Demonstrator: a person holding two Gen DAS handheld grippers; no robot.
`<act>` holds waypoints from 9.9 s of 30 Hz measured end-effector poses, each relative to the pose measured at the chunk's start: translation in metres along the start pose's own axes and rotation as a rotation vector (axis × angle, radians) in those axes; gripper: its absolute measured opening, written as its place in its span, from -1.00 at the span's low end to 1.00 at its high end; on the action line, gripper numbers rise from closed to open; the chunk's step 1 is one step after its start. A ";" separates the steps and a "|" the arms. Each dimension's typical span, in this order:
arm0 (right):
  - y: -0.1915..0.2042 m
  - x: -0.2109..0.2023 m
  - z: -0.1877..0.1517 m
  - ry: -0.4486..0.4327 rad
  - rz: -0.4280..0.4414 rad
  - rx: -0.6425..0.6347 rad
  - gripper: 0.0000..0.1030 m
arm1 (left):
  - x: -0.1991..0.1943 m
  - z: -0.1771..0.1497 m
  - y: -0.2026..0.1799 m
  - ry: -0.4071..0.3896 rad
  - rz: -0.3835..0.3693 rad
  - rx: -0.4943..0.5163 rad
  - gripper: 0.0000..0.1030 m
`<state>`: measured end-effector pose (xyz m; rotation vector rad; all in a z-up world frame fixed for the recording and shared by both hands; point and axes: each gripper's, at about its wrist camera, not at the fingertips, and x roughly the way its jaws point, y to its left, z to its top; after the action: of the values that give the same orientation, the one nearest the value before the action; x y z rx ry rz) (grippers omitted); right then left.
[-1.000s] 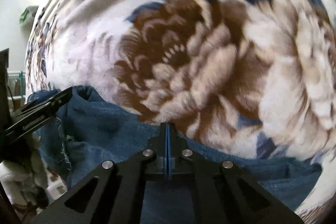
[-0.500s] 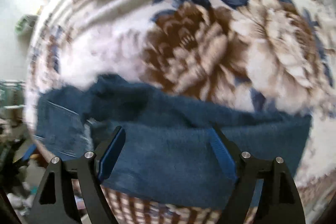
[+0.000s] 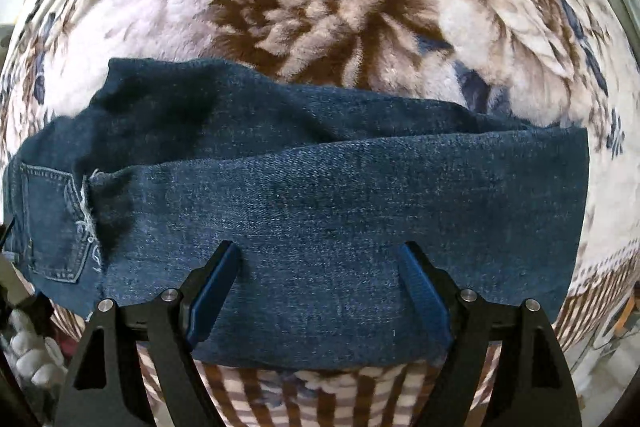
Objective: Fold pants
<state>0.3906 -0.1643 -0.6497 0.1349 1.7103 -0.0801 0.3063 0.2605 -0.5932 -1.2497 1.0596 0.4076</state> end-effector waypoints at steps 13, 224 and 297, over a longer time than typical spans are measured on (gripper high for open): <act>-0.034 -0.009 -0.004 -0.021 0.026 0.013 0.64 | -0.050 -0.029 -0.076 -0.140 -0.036 0.341 -0.52; -0.058 -0.052 0.445 -0.335 0.905 0.510 0.22 | 0.228 0.003 -0.457 0.220 0.080 1.058 0.55; -0.007 -0.636 -0.374 -1.007 -0.094 -0.038 0.82 | -0.456 -0.279 -0.290 -0.386 0.099 1.261 0.94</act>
<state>0.1116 -0.1495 0.0331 -0.0222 0.7109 -0.1535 0.1826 0.0422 -0.0391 0.0131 0.7845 -0.0056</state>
